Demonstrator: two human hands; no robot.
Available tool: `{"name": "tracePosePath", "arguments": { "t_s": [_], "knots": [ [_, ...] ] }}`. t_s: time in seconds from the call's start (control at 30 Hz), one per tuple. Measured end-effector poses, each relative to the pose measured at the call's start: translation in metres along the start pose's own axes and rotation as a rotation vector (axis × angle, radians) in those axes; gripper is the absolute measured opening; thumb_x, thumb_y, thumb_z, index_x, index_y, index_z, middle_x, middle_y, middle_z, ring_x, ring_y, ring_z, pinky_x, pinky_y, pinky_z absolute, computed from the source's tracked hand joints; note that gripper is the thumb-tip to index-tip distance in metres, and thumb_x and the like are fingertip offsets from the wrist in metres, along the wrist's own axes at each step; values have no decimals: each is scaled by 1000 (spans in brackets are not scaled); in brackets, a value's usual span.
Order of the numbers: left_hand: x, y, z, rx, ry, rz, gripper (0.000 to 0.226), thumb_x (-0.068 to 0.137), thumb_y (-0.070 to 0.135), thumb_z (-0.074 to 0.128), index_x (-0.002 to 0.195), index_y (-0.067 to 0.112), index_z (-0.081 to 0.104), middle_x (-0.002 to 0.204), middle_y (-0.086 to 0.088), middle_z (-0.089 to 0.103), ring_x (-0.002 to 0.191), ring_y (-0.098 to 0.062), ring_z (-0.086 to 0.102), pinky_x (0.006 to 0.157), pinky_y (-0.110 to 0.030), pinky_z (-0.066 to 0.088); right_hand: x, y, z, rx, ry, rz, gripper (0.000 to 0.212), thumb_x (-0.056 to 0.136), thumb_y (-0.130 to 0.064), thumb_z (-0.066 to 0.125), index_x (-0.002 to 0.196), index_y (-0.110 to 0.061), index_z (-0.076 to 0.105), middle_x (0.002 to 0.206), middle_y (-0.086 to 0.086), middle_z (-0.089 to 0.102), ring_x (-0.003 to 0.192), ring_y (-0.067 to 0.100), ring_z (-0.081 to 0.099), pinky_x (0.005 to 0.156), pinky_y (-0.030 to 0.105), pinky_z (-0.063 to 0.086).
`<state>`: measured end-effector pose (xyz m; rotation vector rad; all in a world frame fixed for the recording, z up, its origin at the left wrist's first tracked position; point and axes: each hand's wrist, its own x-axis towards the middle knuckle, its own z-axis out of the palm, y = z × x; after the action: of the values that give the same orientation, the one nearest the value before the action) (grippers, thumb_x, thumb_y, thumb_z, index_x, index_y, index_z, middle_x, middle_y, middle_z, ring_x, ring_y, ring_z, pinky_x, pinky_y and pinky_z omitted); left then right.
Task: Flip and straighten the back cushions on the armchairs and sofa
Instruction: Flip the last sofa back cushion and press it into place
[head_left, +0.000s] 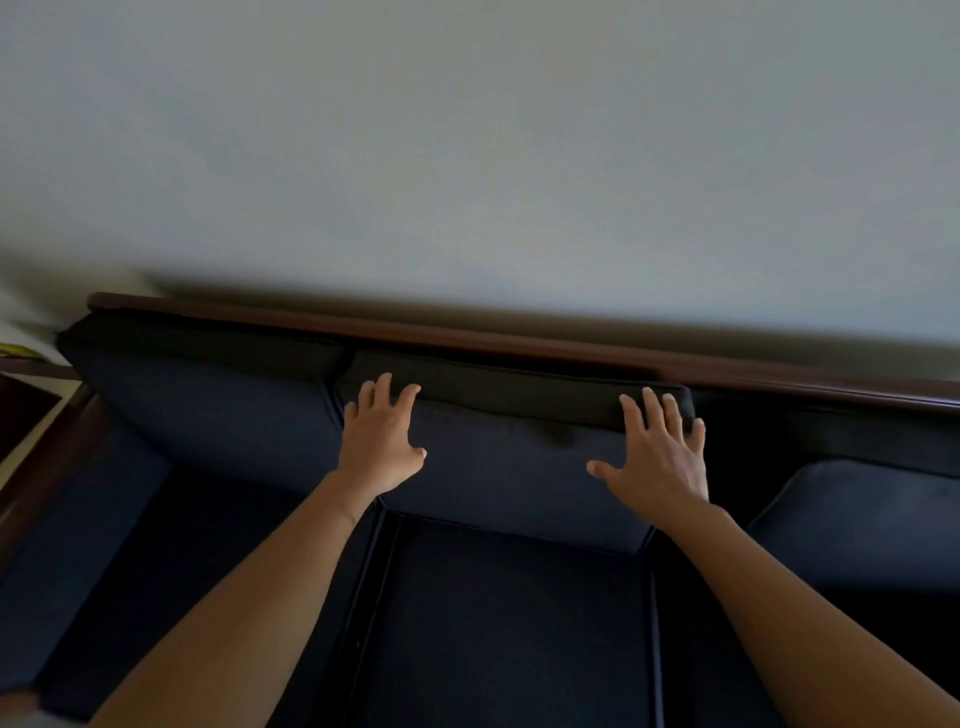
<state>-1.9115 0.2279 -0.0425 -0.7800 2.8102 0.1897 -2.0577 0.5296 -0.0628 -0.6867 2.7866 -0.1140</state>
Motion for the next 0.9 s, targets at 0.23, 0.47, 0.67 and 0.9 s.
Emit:
{"name": "tracePosePath", "arguments": {
  "t_s": [0.23,0.47,0.67,0.9],
  "knots": [
    [67,-49,-5,167,-82,76,134,70,60,90,169,34,3,177,-13,3,162,-42,3,122,-70,23,30,-10,5,-107,-56,7,133,70,-78,73,165,-26,-4,174,5,-7,160,32,-10,123,67,3],
    [88,-45,5,141,-80,170,143,49,71,94,166,34,20,165,-14,29,158,-42,16,122,-73,18,53,4,-3,-208,-48,-91,136,51,-87,76,159,-27,18,157,6,34,150,30,27,123,67,9],
    [82,-36,8,115,3,182,135,46,68,95,160,31,34,153,-11,41,148,-41,32,112,-66,40,56,15,-4,-224,-13,-128,120,52,-86,75,149,-29,35,146,-1,51,139,26,44,119,62,22],
    [77,-12,8,117,2,188,130,48,68,94,158,31,35,150,-11,42,146,-40,33,112,-66,39,49,35,-7,-250,45,-114,111,52,-86,75,142,-30,41,134,-3,59,130,25,51,111,60,30]
  ]
}}
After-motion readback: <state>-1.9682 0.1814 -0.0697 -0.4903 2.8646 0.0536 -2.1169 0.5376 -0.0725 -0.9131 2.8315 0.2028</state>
